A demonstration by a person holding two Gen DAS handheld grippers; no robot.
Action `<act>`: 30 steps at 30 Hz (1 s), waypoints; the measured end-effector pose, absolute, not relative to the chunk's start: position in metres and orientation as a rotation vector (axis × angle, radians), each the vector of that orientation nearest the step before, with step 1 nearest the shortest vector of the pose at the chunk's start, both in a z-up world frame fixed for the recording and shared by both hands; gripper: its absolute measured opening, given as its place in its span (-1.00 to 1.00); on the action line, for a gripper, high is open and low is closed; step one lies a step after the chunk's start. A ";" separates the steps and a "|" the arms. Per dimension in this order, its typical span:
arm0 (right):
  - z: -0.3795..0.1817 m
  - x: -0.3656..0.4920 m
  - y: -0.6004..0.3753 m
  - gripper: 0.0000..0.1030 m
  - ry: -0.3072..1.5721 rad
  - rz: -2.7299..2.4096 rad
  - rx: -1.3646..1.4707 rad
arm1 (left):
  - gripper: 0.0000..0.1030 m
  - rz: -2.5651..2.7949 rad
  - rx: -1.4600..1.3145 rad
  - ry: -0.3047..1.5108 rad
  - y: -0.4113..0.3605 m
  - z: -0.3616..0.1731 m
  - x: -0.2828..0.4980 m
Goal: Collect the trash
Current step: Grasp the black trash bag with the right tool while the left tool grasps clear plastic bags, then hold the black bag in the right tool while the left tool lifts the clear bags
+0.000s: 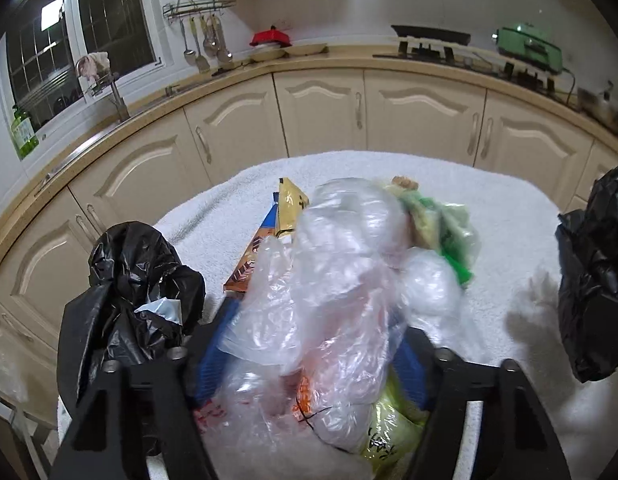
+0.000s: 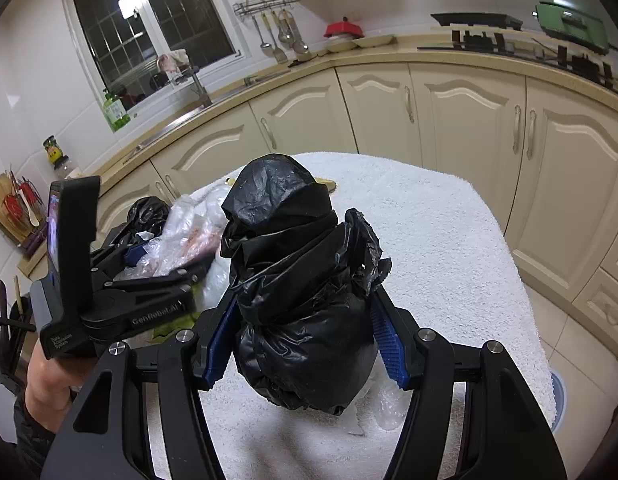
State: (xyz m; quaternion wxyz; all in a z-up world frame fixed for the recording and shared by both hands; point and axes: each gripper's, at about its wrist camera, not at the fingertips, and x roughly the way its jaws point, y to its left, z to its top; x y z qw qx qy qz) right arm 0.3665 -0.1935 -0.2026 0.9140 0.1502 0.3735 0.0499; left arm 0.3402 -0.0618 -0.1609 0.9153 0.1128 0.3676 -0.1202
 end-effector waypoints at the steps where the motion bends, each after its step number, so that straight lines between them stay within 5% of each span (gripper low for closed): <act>1: -0.203 0.366 -0.193 0.21 0.769 0.103 0.309 | 0.06 -0.255 0.218 0.752 -0.060 -0.160 0.342; 18: -0.189 0.337 -0.188 0.22 0.760 0.096 0.287 | -0.38 -0.330 -0.010 0.694 -0.011 -0.147 0.315; 21: -0.187 0.330 -0.186 0.22 0.760 0.093 0.279 | -0.18 -0.312 0.024 0.715 -0.012 -0.154 0.311; 23: -0.186 0.325 -0.184 0.22 0.761 0.092 0.276 | 0.32 -0.294 0.033 0.718 -0.015 -0.155 0.315; 30: -0.182 0.312 -0.180 0.22 0.757 0.094 0.272 | 0.21 -0.269 0.126 0.744 -0.036 -0.162 0.333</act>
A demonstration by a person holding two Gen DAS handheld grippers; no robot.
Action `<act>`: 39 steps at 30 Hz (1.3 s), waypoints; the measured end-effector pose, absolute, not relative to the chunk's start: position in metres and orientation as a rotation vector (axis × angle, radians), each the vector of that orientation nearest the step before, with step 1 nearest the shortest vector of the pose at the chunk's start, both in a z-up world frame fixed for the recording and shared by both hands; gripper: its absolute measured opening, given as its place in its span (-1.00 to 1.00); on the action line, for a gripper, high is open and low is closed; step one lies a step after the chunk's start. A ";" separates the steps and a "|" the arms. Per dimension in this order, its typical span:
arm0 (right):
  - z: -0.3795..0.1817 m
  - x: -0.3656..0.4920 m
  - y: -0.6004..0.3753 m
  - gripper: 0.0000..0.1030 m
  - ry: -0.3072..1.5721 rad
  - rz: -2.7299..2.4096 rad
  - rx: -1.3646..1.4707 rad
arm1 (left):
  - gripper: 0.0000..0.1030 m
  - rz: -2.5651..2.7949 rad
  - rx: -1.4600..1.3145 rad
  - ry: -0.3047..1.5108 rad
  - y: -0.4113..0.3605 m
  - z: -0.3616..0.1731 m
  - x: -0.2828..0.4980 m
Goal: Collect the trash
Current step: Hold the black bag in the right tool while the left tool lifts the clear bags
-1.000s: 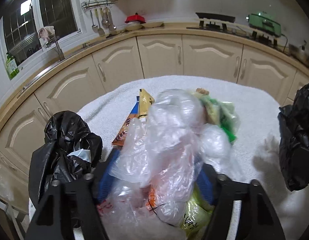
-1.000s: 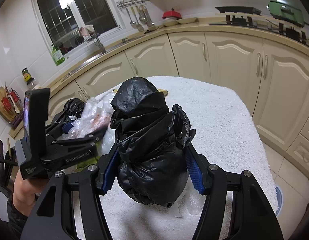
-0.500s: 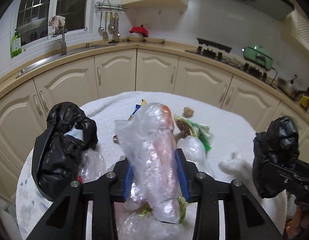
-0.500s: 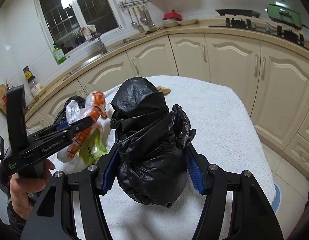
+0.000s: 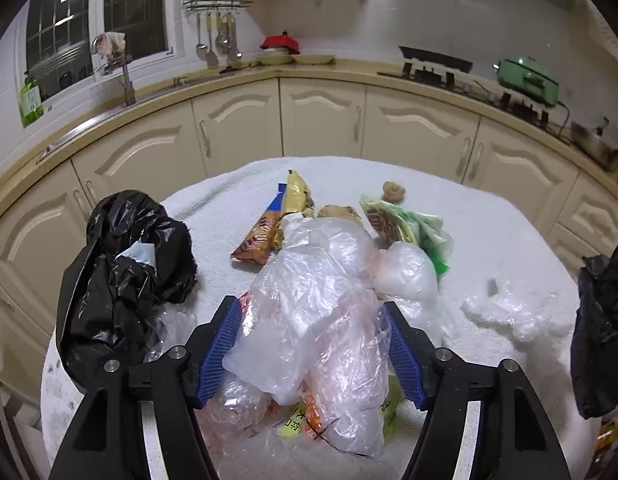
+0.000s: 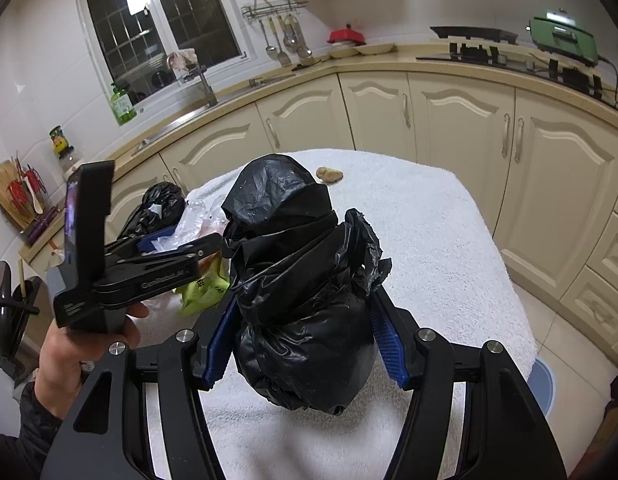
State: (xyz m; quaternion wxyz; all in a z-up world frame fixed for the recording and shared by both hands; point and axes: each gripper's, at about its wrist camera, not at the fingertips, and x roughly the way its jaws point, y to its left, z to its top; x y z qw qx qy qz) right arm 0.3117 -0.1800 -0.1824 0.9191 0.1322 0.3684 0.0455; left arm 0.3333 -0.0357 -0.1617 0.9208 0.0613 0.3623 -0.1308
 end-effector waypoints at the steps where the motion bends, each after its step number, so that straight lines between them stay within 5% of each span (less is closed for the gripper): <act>1: -0.182 0.310 -0.180 0.22 0.756 0.093 0.273 | 0.19 -0.264 0.145 0.747 -0.040 -0.162 0.332; 3: -0.180 0.309 -0.180 0.22 0.754 0.094 0.274 | 0.25 -0.246 0.190 0.750 -0.049 -0.165 0.334; 4: -0.180 0.309 -0.179 0.22 0.752 0.095 0.273 | 0.52 -0.234 0.232 0.760 -0.055 -0.168 0.335; 5: -0.179 0.308 -0.178 0.22 0.750 0.098 0.272 | 0.59 -0.231 0.254 0.768 -0.059 -0.170 0.335; 7: -0.177 0.306 -0.177 0.22 0.748 0.100 0.268 | 0.32 -0.238 0.277 0.741 -0.065 -0.172 0.333; 8: -0.177 0.305 -0.177 0.22 0.747 0.100 0.267 | -0.10 -0.226 0.286 0.724 -0.067 -0.172 0.332; 13: -0.175 0.300 -0.182 0.22 0.742 0.089 0.268 | -0.38 -0.279 0.150 0.738 -0.054 -0.163 0.336; 39: -0.144 0.269 -0.189 0.22 0.675 0.070 0.258 | -0.47 -0.370 0.006 0.468 0.007 -0.118 0.177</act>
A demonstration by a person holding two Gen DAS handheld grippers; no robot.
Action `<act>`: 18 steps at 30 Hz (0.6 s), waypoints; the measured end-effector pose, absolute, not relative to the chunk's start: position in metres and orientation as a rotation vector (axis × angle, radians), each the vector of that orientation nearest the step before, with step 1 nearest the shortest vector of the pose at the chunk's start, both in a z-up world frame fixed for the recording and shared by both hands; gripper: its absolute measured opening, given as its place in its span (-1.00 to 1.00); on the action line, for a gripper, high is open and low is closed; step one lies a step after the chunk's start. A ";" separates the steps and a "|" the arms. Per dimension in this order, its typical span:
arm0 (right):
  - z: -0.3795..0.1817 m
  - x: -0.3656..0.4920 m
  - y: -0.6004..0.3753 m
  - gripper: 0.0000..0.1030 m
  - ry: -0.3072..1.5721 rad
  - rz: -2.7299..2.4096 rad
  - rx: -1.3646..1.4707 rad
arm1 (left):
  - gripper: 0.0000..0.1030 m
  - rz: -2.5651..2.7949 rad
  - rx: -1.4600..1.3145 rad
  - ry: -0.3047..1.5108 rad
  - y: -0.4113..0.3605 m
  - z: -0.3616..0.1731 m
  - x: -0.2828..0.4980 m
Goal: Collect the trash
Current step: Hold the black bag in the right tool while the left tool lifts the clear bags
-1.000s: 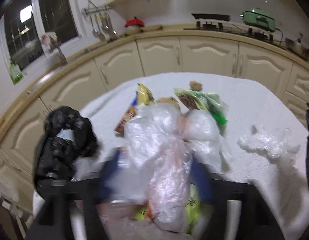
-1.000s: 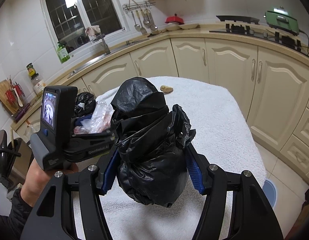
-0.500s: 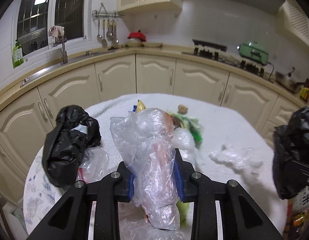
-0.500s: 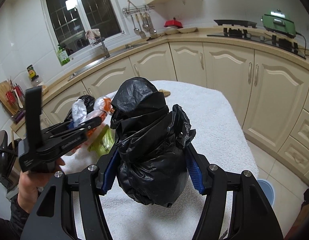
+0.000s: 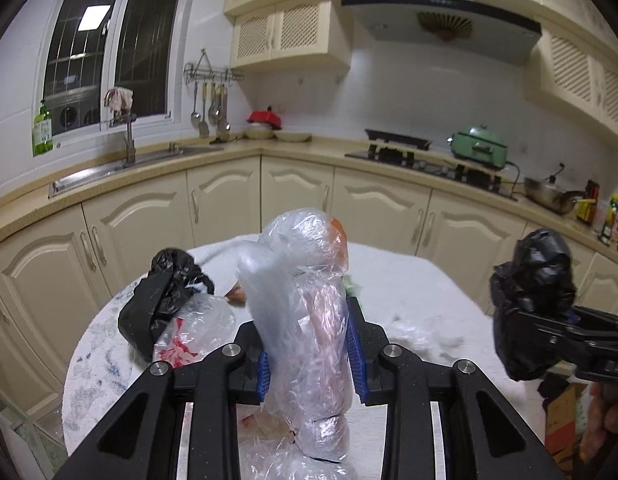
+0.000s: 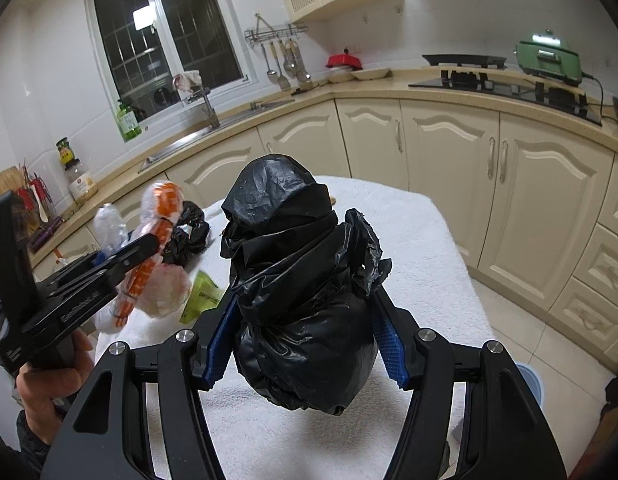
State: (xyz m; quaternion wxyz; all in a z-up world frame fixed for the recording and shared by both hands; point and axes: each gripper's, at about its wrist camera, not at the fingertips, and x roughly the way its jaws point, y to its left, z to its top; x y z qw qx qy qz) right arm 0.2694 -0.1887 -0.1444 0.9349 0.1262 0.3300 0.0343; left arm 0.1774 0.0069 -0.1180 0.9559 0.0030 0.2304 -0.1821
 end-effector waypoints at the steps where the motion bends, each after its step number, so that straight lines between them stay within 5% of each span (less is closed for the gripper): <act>1: -0.142 0.268 -0.190 0.22 0.669 0.068 0.258 | -0.47 -0.376 0.002 0.459 0.009 -0.117 0.170; 18: -0.137 0.253 -0.213 0.22 0.648 0.031 0.270 | -0.49 -0.446 -0.022 0.418 0.021 -0.110 0.132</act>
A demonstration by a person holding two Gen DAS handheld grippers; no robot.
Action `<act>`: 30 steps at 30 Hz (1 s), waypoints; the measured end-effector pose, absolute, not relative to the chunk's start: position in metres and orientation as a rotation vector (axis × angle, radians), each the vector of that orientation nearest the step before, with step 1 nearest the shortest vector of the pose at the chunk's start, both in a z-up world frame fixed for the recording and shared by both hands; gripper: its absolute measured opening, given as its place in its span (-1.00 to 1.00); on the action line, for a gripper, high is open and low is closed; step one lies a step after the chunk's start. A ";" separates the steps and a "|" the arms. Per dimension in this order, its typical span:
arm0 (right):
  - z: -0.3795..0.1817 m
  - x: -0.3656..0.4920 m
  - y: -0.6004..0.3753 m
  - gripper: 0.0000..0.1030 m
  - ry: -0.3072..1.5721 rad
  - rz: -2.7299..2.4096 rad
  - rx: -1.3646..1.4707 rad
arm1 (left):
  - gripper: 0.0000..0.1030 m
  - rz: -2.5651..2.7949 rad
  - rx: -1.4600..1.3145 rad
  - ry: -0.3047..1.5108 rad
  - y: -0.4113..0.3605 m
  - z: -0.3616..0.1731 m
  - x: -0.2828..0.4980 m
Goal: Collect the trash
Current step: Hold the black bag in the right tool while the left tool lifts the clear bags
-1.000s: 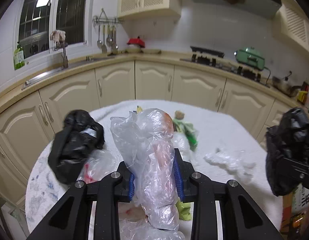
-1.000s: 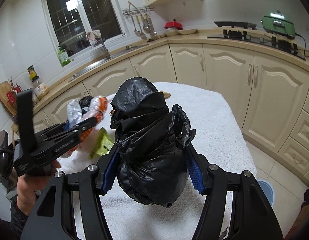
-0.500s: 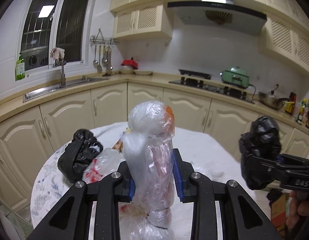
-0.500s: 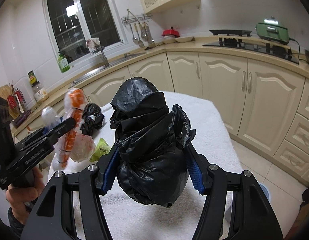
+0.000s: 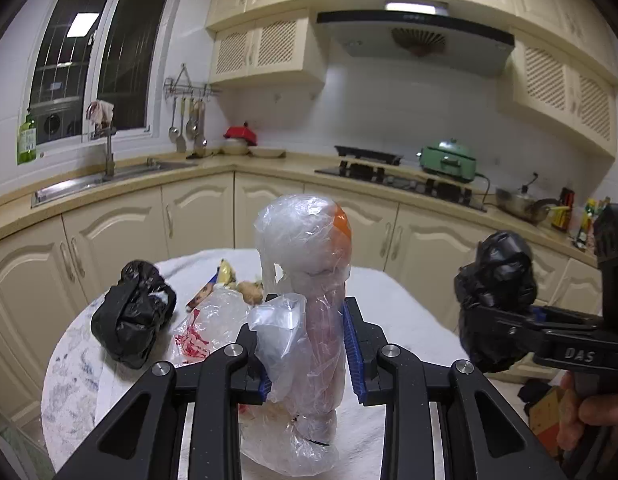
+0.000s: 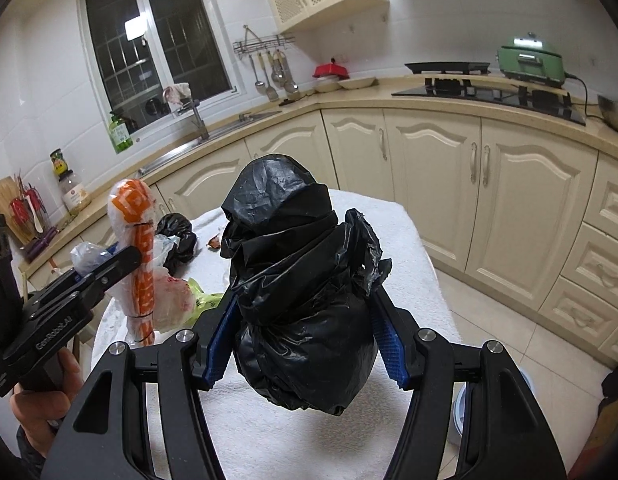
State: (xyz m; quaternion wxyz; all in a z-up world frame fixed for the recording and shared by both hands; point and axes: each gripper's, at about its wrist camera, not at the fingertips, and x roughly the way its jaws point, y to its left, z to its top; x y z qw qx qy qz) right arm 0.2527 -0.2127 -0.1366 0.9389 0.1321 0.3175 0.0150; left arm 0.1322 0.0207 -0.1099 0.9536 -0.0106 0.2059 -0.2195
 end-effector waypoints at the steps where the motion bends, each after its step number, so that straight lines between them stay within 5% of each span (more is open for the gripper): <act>1: -0.136 0.251 -0.215 0.22 0.646 0.026 0.271 | -0.49 -0.454 -0.022 0.408 0.021 -0.107 0.128; 16: -0.124 0.224 -0.263 0.22 0.605 -0.063 0.295 | -0.49 -0.578 -0.012 0.321 -0.020 -0.094 0.105; 26: -0.159 0.223 -0.266 0.22 0.678 -0.037 0.321 | -0.48 -0.553 0.004 0.621 -0.020 -0.172 0.170; 30: -0.169 0.226 -0.267 0.22 0.697 -0.031 0.332 | -0.16 -0.559 0.037 0.654 -0.020 -0.178 0.185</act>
